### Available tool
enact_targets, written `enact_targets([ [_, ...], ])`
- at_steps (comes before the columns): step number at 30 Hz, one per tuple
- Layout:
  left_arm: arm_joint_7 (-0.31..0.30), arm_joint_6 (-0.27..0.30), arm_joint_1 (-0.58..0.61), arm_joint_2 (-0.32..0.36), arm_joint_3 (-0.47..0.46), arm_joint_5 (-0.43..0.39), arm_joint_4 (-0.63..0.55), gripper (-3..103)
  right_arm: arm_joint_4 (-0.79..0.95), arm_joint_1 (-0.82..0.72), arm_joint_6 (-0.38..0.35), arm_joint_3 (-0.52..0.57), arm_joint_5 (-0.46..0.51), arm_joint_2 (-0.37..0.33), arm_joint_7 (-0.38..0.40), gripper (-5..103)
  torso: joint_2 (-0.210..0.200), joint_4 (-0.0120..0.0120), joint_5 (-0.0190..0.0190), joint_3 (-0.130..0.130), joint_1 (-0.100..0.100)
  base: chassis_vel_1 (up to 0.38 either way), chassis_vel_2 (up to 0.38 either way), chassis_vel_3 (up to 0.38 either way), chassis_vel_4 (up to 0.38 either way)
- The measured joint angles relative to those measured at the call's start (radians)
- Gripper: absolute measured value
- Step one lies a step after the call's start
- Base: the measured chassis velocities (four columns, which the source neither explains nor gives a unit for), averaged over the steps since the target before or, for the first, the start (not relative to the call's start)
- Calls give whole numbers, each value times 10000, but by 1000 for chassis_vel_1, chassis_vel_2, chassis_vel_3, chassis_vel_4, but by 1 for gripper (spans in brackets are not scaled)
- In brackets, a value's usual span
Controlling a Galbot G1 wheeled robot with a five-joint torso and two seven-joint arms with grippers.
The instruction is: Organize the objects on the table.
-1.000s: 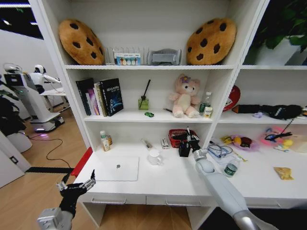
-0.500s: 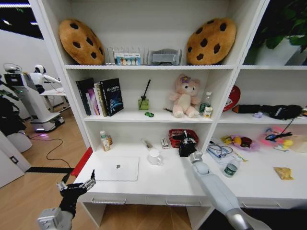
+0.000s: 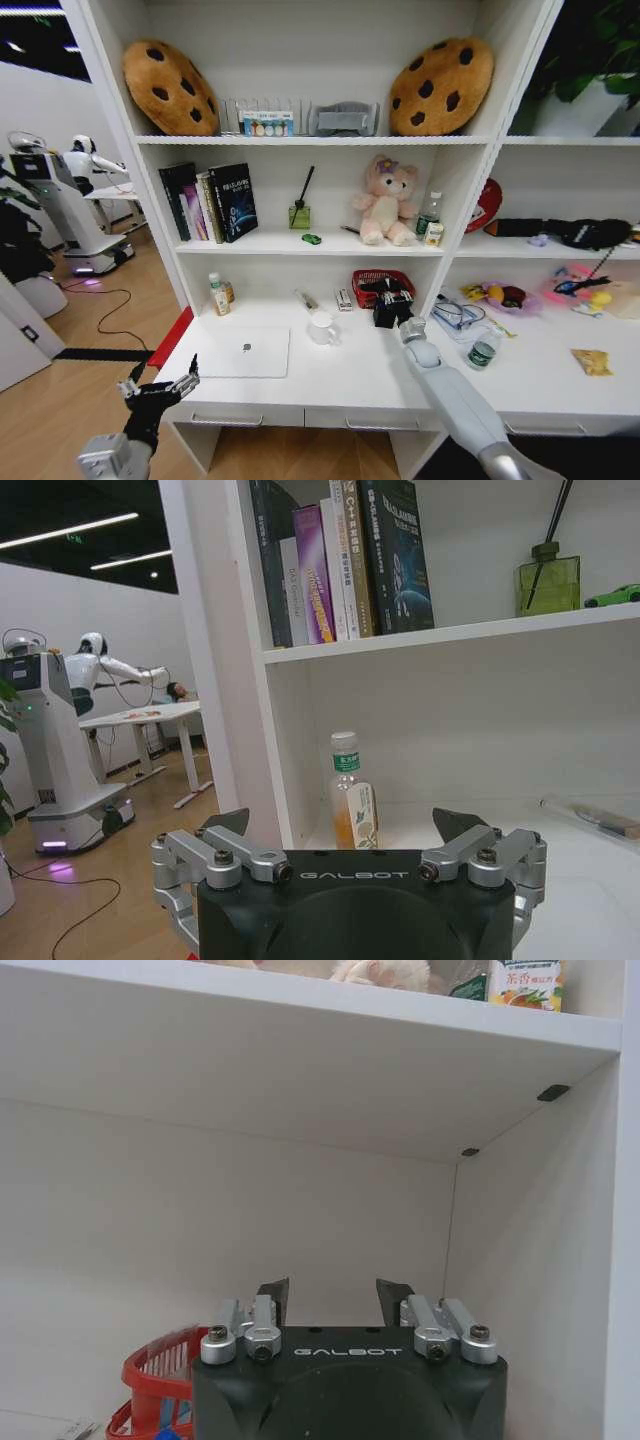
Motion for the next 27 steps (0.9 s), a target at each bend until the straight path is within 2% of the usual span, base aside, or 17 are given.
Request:
enact_targets([
  [1, 0, 1, 0, 0, 0, 0, 0, 100, 44, -25, -1, 17, 19, -41, -2, 54, 0, 1, 0, 0, 1, 0, 0, 0, 0],
  [2, 0, 0, 0, 0, 0, 0, 0, 100, 193, -98, -1, 44, 83, -116, -5, 65, 0, 2, 0, 0, 1, 0, 0, 0, 0],
  [4, 0, 0, 0, 0, 0, 0, 0, 100, 508, -249, -51, 100, 242, -216, -15, 65, -1, 3, 2, 0, 1, 0, 0, 0, 0],
  [7, -1, 1, -1, 0, -1, 0, 0, 100, 1493, -767, -336, 315, 669, -501, -64, 76, 0, 4, 0, 0, 1, 0, 0, 0, 0],
  [9, -6, 0, 0, -1, -1, 1, 0, 100, 3156, -1774, -1365, 931, 1408, -1032, -598, 86, 0, 3, 0, -1, 1, 0, 0, 0, 0],
  [10, -6, 0, 0, -1, -1, 1, 0, 100, 3156, -1774, -1365, 931, 1408, -1032, -598, 86, 0, 3, 0, -1, 1, 0, 0, 0, 0],
  [12, 0, -1, -1, 1, 0, 0, 0, 100, 4878, -2835, -2378, 1572, 2072, -1508, -614, 96, 2, -3, -3, -1, 0, 0, 0, 0, 0],
  [13, 0, -1, -1, 1, 0, 0, 0, 100, 4878, -2835, -2378, 1572, 2072, -1508, -614, 96, 2, -3, -3, -1, 0, 0, 0, 0, 0],
  [14, 2, -1, 0, 1, 1, 0, 0, 100, 6368, -3851, -3515, 2203, 2402, -1749, 186, 100, 3, 2, 0, -2, 0, 0, 0, 0, 0],
  [15, -4, -2, 0, 0, -1, 1, -1, 100, 6984, -4376, -4058, 2525, 2657, -1809, 618, 100, 3, 7, -4, -3, 0, 0, 0, 0, 0],
  [16, -4, -2, 0, 0, -1, 1, -1, 100, 6984, -4376, -4058, 2525, 2657, -1809, 618, 100, 3, 7, -4, -3, 0, 0, 0, 0, 0],
  [19, -1, -1, 0, 0, 0, 0, 1, 100, 8654, -6221, -5062, 3736, 3462, -1848, 1328, 100, 2, -1, 7, -2, 0, 0, 0, 0, 0],
  [20, 1, -1, -1, 1, 0, 0, 1, 100, 9793, -7686, -5197, 4847, 3669, -1627, 1383, 100, 3, -2, -4, -3, 0, 0, 0, 0, 0],
  [22, 1, -1, 0, 0, 0, 0, 1, 100, 10305, -8570, -5158, 5370, 3596, -1356, 1334, 100, 3, 3, -5, -3, -1, 0, 0, 0, 0],
  [25, 1, -1, 0, 1, 0, 0, 1, 100, 11269, -11094, -4540, 6423, 2777, 287, 576, 100, 3, 0, -1, -3, -1, 0, 0, 0, 0],
  [26, 1, -1, 0, 1, 0, 0, 1, 100, 11269, -11094, -4540, 6423, 2777, 287, 576, 100, 3, 0, -1, -3, -1, 0, 0, 0, 0],
  [27, 0, -1, 0, 0, 0, 0, 0, 100, 11470, -11625, -4407, 6582, 2576, 949, 321, 100, 3, -1, 0, -3, -1, 0, 0, 0, 0],
])
